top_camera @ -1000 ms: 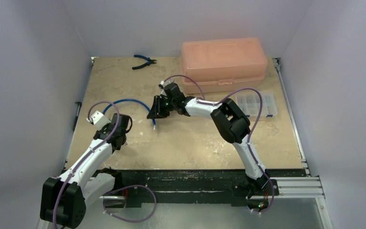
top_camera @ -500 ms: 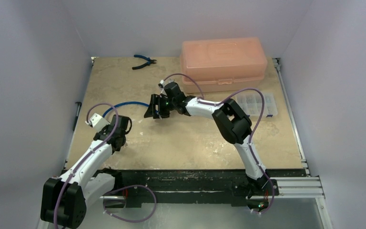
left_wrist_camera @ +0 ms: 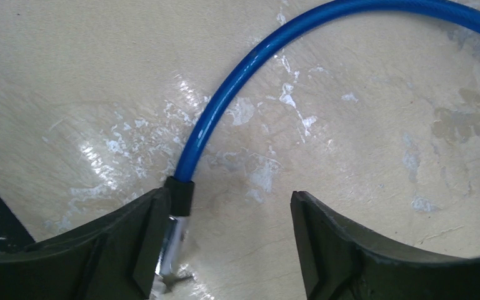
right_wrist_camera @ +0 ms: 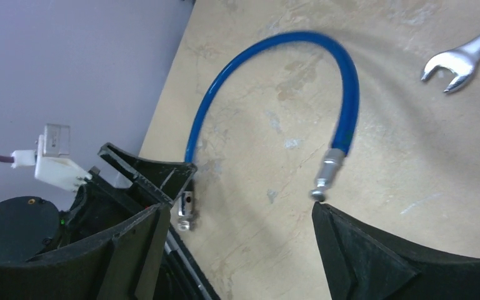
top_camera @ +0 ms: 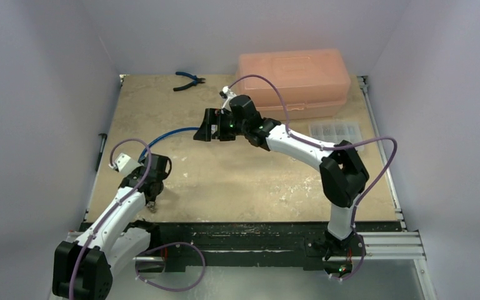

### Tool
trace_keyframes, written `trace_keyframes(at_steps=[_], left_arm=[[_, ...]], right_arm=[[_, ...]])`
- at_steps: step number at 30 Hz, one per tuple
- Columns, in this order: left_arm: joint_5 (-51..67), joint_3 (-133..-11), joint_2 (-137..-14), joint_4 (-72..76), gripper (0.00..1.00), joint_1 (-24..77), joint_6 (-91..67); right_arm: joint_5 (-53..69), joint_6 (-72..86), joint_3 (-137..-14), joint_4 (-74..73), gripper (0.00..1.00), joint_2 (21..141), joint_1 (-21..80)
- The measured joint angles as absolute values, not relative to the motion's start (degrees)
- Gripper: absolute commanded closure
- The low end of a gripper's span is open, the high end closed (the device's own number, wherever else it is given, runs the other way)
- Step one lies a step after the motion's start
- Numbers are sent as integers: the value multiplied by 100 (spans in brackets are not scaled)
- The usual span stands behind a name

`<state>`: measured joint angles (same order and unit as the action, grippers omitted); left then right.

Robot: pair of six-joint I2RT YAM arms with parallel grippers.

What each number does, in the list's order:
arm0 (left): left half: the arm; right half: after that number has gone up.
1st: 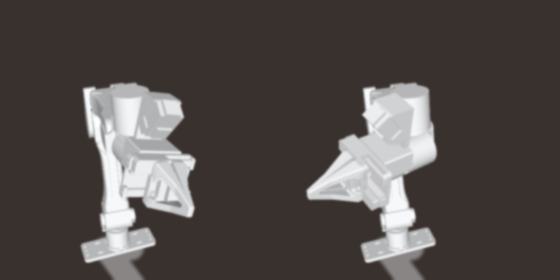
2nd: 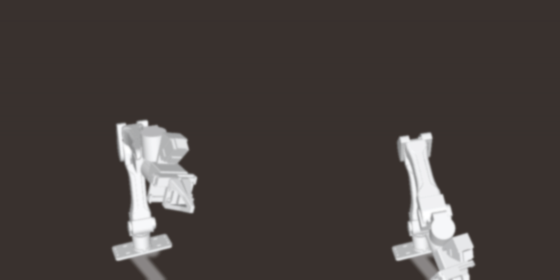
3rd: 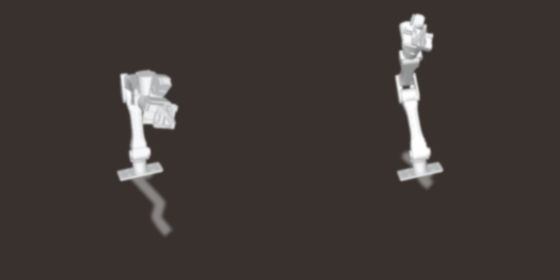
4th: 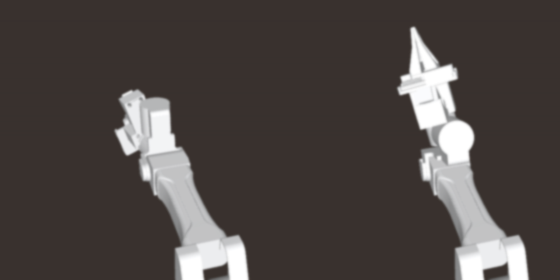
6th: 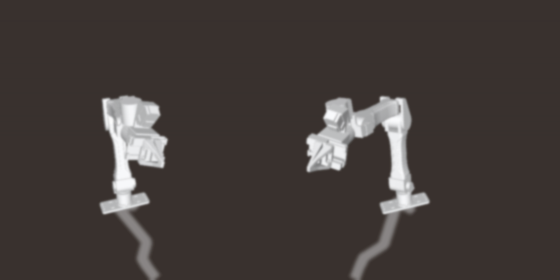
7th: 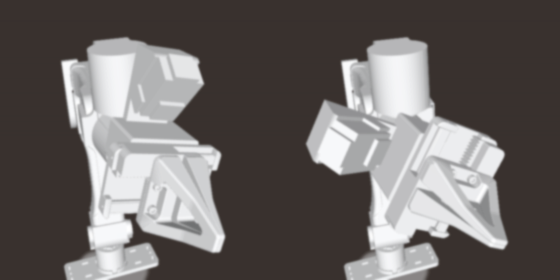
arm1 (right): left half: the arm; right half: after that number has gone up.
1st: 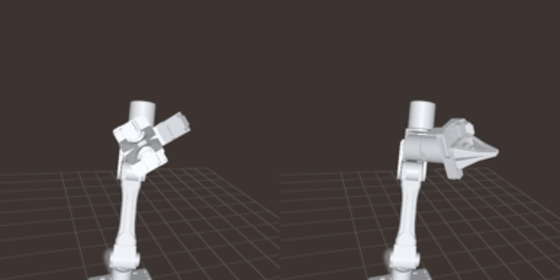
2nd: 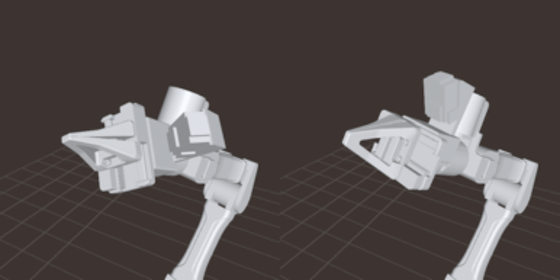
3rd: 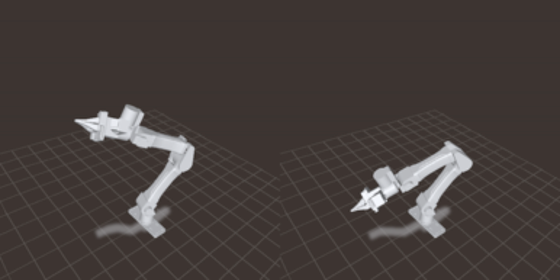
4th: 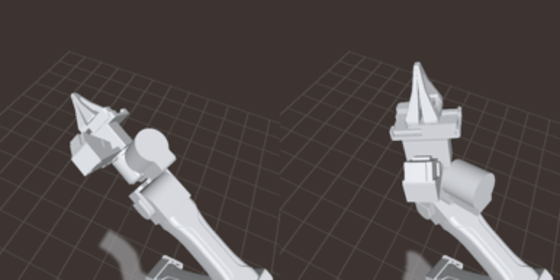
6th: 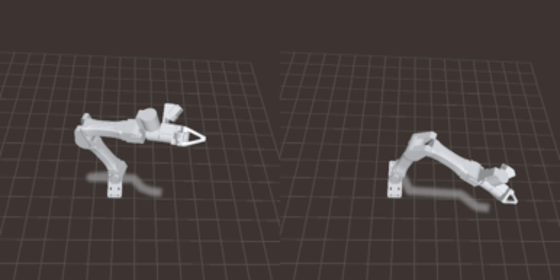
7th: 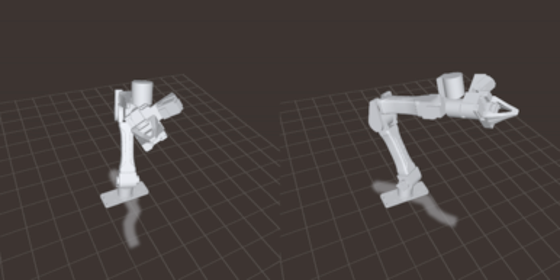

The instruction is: Unlock with the key

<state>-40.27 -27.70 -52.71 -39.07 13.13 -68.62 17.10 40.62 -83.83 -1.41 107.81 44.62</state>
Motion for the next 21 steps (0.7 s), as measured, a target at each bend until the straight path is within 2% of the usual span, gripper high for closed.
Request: trace_keyframes(at_steps=[13,18,21], left_arm=[[-4023,-3656,-4545,-4733,16,1315,-6777],[-3854,-4115,-4206,-4576,3,1313,-6001],[-3299,-4147,-3850,-4110,1,1313,-5266]], right_arm=[[937,3629,-8285,-923,7,9747,4462],[596,3489,-8215,-1155,7,9367,4462],[467,3382,-8200,-1315,7,9181,4462]])
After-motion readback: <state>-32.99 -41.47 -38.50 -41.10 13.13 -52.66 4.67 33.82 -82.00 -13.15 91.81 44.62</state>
